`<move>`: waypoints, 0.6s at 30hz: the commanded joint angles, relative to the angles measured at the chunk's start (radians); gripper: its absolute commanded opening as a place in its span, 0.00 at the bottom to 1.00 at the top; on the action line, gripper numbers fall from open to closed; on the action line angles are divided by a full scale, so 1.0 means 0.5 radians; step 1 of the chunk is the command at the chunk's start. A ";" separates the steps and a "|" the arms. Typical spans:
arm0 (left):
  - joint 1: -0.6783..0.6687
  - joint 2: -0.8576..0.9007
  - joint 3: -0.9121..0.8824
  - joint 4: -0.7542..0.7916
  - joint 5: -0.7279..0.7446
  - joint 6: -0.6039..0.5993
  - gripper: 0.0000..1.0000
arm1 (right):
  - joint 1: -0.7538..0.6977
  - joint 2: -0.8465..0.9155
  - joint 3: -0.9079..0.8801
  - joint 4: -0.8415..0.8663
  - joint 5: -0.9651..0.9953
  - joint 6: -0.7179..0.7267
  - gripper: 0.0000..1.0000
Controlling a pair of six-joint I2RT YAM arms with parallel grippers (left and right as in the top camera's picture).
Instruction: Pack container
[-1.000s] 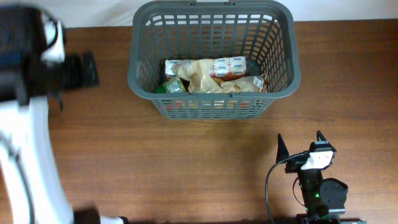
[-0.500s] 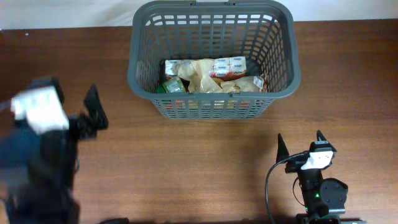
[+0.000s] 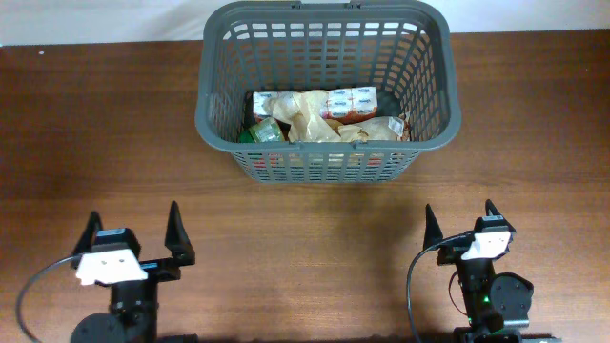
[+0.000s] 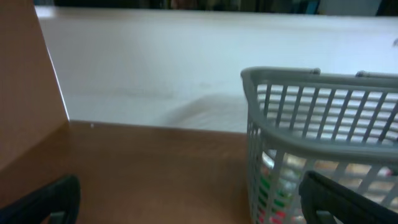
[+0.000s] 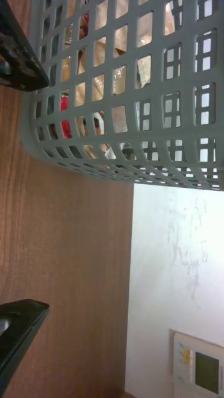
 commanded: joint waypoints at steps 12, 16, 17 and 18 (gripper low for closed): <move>-0.161 -0.046 -0.508 0.374 -0.007 -0.013 0.99 | -0.013 -0.015 -0.009 -0.011 -0.011 0.002 0.99; -0.161 -0.073 -0.615 0.505 -0.016 -0.011 0.99 | -0.013 -0.015 -0.009 -0.011 -0.011 0.002 0.99; -0.161 -0.094 -0.644 0.532 -0.016 -0.012 0.99 | -0.013 -0.015 -0.009 -0.011 -0.011 0.002 0.99; -0.161 -0.115 -0.678 0.558 -0.015 -0.012 0.99 | -0.013 -0.015 -0.009 -0.012 -0.011 0.002 0.99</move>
